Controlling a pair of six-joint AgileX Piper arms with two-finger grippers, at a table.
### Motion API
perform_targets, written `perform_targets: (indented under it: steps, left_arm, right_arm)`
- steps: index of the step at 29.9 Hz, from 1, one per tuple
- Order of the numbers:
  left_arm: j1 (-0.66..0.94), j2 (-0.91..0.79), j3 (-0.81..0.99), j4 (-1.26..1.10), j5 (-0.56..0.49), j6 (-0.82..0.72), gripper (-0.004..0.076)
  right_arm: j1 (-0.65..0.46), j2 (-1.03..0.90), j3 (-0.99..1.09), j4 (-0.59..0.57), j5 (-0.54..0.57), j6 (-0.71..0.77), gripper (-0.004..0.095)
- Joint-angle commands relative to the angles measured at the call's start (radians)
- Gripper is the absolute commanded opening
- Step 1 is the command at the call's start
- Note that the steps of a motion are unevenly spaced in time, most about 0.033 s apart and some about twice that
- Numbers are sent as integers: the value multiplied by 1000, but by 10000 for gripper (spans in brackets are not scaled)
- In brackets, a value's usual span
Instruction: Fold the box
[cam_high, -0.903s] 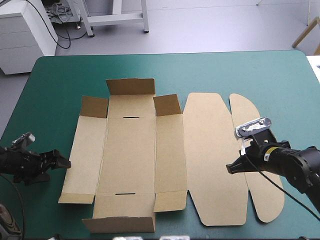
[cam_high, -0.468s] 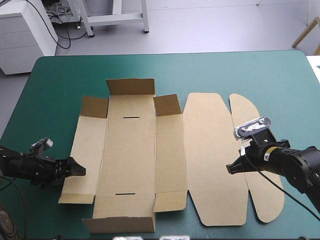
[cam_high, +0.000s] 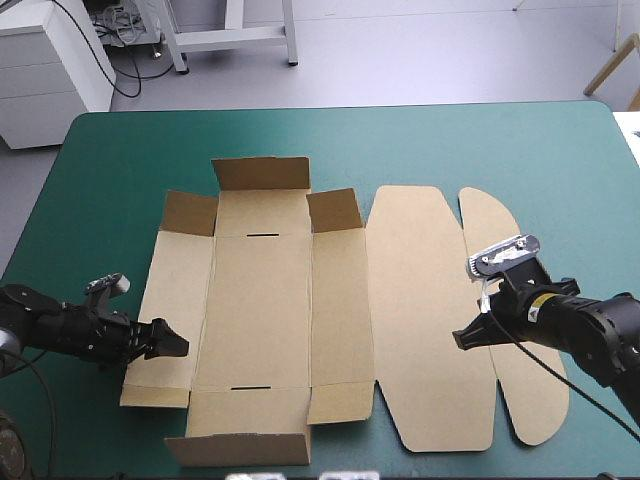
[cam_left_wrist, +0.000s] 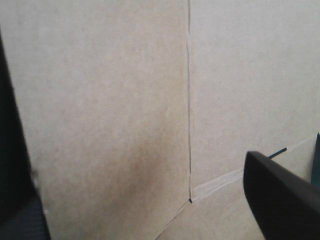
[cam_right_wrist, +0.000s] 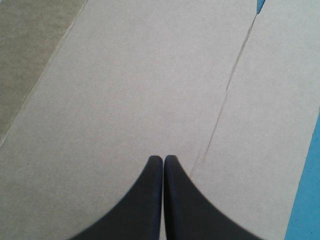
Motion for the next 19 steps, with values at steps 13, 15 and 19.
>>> perform_targets:
  steps: [13, 15, 19]
  left_arm:
    - [-13, 190, -64, -104, 53, 49, 591]
    - [-13, 211, -83, -104, 68, 56, 566]
    - [-15, 227, -122, -115, 82, 56, 540]
  right_arm:
    - [-5, -13, -24, 4, -53, -9, -14]
    - [-5, -13, -24, 4, -55, -9, -14]
    - [-5, -13, -24, 4, -57, -9, -14]
